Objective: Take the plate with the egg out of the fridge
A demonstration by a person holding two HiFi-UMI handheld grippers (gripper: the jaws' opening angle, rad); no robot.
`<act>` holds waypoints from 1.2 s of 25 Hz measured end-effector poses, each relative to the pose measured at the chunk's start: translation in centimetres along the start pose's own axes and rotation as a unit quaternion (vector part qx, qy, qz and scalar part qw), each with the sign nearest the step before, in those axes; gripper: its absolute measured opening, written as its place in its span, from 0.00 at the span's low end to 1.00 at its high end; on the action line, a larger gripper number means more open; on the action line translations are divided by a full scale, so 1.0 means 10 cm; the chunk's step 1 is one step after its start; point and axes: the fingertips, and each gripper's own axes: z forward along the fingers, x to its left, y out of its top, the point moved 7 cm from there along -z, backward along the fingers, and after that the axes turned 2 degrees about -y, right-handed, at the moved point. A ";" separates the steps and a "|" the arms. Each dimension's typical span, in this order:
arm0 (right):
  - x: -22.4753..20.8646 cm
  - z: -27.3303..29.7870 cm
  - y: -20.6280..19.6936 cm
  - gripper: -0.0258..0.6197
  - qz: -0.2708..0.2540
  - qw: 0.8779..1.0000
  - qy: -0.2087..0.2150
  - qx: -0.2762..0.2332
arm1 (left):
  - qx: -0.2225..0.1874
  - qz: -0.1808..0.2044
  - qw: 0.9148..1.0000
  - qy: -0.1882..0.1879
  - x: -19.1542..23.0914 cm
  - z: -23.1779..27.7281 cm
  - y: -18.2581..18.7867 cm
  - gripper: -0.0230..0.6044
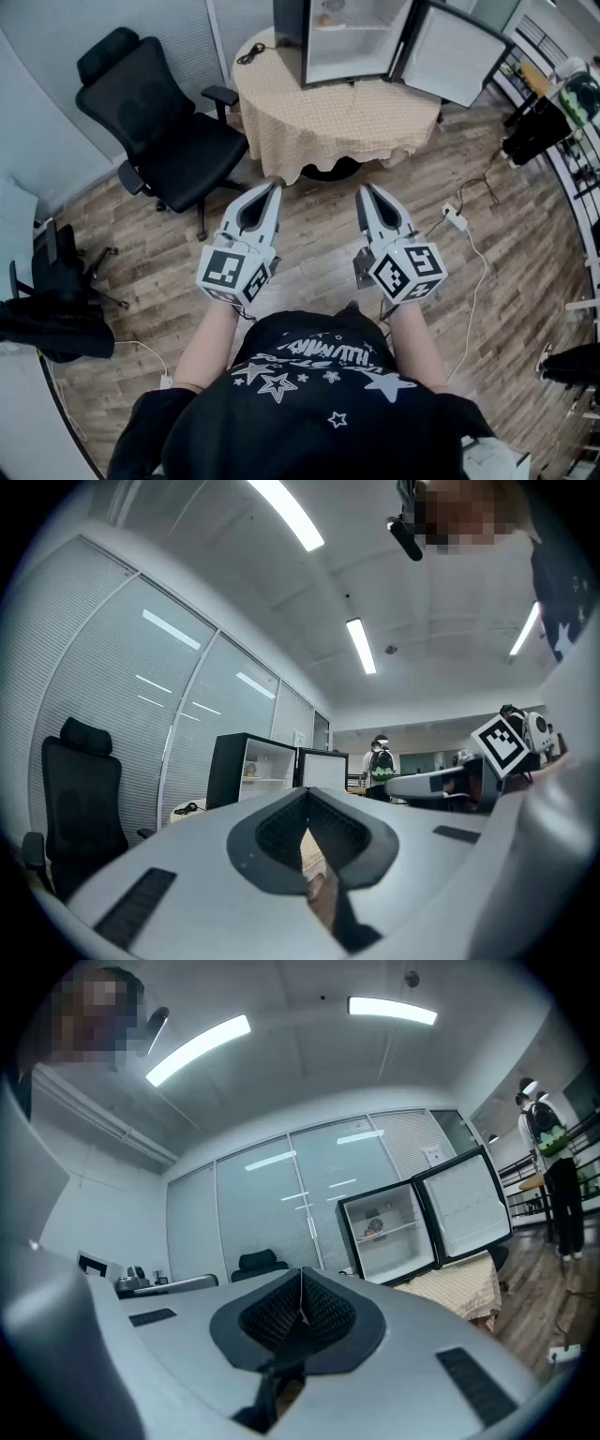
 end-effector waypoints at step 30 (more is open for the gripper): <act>-0.20 0.09 -0.45 0.09 0.005 0.999 -0.033 0.003 | 0.038 0.011 0.999 0.010 0.22 0.06 -0.31 0.05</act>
